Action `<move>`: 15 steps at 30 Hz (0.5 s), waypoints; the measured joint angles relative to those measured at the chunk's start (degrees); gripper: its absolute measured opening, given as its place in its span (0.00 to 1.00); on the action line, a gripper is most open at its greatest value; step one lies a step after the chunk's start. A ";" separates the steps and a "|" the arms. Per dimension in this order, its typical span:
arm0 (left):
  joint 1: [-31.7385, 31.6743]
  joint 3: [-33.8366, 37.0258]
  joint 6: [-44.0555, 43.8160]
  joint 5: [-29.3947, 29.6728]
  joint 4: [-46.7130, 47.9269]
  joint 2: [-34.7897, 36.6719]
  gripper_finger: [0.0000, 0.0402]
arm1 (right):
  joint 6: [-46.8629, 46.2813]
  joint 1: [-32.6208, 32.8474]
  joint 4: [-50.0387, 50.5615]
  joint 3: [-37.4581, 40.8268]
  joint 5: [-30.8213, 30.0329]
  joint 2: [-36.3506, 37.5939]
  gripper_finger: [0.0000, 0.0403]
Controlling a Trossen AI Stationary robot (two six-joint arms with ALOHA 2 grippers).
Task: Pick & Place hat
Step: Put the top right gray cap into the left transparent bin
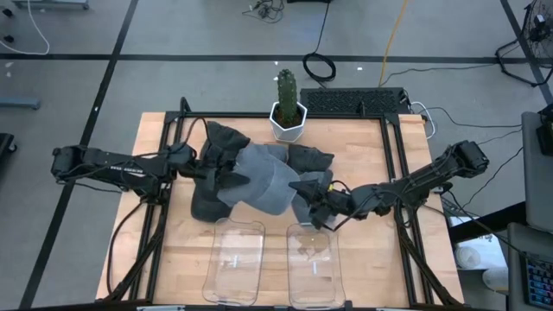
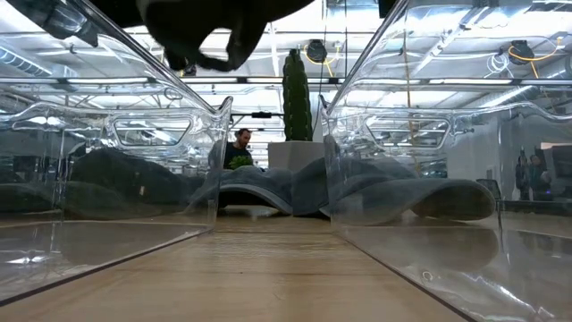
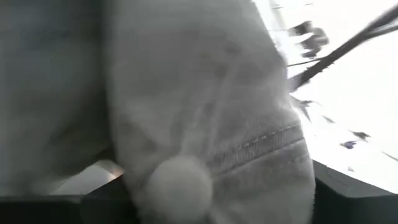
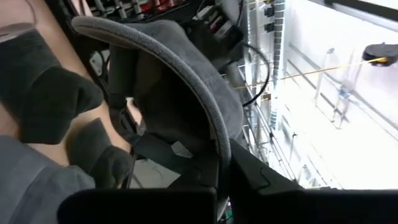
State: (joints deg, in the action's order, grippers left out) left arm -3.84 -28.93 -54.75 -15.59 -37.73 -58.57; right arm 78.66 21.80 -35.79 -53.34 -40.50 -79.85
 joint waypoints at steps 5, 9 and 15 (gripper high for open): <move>0.04 0.00 0.09 -7.03 -7.84 1.03 0.58 | -1.84 0.00 1.66 0.00 -0.53 0.00 0.00; 0.65 0.00 0.39 -10.40 -6.61 1.62 0.48 | -2.73 -0.59 2.22 0.00 -1.41 0.01 0.00; 0.84 0.00 2.67 -7.06 -2.11 1.55 0.36 | -3.24 -1.14 2.80 0.00 -1.43 0.00 0.00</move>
State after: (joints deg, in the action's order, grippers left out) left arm -3.00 -28.93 -52.09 -22.65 -39.83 -57.01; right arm 75.41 20.67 -32.99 -53.34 -41.93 -79.85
